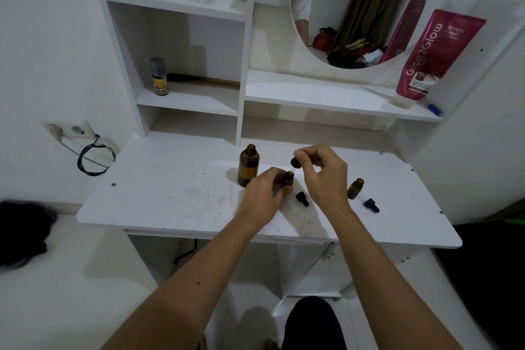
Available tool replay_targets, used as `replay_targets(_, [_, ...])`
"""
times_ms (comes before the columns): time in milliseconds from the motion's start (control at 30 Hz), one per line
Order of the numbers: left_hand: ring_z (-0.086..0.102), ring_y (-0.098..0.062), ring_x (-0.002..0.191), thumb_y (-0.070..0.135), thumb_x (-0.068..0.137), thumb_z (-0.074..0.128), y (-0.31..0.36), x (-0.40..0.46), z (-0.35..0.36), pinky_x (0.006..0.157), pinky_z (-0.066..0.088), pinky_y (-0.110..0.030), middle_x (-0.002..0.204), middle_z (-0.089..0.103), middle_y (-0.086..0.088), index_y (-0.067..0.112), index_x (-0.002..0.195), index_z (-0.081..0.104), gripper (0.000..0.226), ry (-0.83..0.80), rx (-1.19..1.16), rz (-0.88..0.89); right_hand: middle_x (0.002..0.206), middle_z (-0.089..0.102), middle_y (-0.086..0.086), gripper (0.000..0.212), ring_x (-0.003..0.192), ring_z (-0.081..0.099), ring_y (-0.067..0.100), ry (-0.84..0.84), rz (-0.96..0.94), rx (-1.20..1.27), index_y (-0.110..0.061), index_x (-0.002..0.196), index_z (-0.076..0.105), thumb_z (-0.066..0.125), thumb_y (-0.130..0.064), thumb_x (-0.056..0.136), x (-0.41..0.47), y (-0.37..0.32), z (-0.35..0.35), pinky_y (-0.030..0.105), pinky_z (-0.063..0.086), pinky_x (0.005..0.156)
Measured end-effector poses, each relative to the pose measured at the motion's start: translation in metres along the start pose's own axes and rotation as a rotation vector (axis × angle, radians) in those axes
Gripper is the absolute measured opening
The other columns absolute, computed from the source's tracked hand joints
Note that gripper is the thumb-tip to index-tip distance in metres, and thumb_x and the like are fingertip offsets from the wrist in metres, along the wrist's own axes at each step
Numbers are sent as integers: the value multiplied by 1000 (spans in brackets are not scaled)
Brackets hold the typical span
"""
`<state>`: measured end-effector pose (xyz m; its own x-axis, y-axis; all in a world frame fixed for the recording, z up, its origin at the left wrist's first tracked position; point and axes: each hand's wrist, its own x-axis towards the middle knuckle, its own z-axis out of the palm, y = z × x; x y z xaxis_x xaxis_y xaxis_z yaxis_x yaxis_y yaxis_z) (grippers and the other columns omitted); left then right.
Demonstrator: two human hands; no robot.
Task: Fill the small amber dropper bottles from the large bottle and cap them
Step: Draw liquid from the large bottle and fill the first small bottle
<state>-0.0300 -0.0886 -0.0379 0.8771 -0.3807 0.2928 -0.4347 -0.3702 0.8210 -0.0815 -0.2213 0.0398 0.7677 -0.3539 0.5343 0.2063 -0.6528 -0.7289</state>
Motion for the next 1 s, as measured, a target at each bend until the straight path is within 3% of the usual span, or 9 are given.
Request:
replay_targets(300, [67, -7, 103, 28, 96, 70, -1, -2, 0, 95, 57, -30, 116, 72, 9, 21, 119, 65, 25, 0, 21, 9, 77, 73, -4, 15, 80, 69, 8, 11, -29, -62, -11, 80, 71, 72, -11, 95, 0, -4, -1, 17, 53, 78])
replay_targets(533, [66, -10, 108, 29, 97, 69, 4, -4, -1, 100, 56, -33, 121, 71, 6, 20, 125, 63, 30, -9, 28, -5, 84, 76, -6, 8, 83, 73, 6, 4, -14, -26, -16, 94, 76, 70, -16, 99, -1, -10, -5, 16, 56, 80])
replay_targets(700, [64, -7, 111, 32, 92, 75, 5, -14, -11, 98, 52, -21, 125, 68, 7, 17, 133, 61, 46, 38, -81, -52, 88, 77, -4, 7, 87, 73, 6, 51, -43, 11, -14, 100, 77, 72, -18, 98, 7, -27, -17, 16, 55, 83])
replay_targets(767, [67, -4, 103, 31, 90, 78, 2, -19, -22, 92, 55, -19, 115, 71, 10, 17, 126, 65, 41, 46, -132, -42, 92, 77, -3, 7, 88, 72, 5, 72, -50, 34, -14, 102, 77, 72, -19, 98, 11, -37, -21, 16, 55, 83])
replay_targets(867, [69, -3, 91, 29, 88, 80, -7, -25, -44, 87, 59, -27, 97, 74, 10, 18, 112, 73, 28, 65, -200, -49, 97, 76, 0, 9, 89, 71, 3, 90, -64, 87, -14, 104, 77, 71, -19, 99, 20, -51, -21, 14, 53, 83])
replay_targets(1000, [67, -9, 75, 37, 80, 86, -15, -26, -73, 73, 61, -34, 78, 72, 10, 24, 86, 73, 19, 216, -219, -128, 98, 77, -2, 13, 91, 71, 5, 87, -34, 188, -13, 106, 77, 70, -21, 100, 31, -68, -9, 15, 53, 85])
